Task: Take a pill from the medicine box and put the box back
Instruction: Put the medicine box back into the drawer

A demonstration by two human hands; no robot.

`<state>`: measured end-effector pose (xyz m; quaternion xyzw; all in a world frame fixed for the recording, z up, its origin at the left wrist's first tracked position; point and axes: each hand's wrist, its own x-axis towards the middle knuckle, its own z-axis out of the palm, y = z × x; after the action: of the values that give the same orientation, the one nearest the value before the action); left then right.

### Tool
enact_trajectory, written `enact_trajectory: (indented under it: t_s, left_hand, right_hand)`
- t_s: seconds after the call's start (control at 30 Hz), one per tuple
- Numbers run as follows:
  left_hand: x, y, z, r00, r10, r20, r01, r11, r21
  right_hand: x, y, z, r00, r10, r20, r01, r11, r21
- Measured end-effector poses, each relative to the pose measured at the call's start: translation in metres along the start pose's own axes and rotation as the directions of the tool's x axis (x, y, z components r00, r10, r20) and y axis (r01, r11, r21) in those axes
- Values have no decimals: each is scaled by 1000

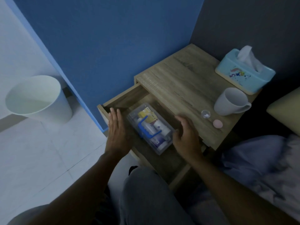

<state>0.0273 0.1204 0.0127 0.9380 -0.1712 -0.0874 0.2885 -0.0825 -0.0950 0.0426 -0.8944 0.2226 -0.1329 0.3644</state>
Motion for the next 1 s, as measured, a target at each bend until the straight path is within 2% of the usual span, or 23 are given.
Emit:
enact_trajectory:
  t_s: [0.07,0.1,0.17,0.23,0.37,0.7,0.87,1.0]
  left_hand:
    - [-14,-11,5,1000,-9,16,10,996,-83]
    - [-19,-15,8,998,-57,32,61,985,-161]
    - [-23,-20,12,983,-150,106,177,931,-320]
    - [-22,-22,15,969,-157,190,226,873,-432]
    - [-13,-19,21,947,-187,262,291,844,-451]
    - [23,12,45,948,-100,303,271,754,-598]
    - [46,34,59,957,-54,287,233,733,-639]
    - [63,52,73,961,-22,277,203,735,-647]
  right_hand:
    - [15,7,-9,995,-42,90,49,996,-74]
    - [22,12,-14,991,-64,120,78,991,-110]
    - [32,22,-23,978,-94,187,128,976,-179]
    - [39,33,-30,958,-108,265,174,955,-241]
    - [41,50,-32,928,-169,333,296,878,-378]
    - [38,63,-25,946,-194,259,255,939,-229]
    - [37,63,-28,943,-185,277,239,955,-175]
    - [40,67,-27,928,-221,300,279,946,-166]
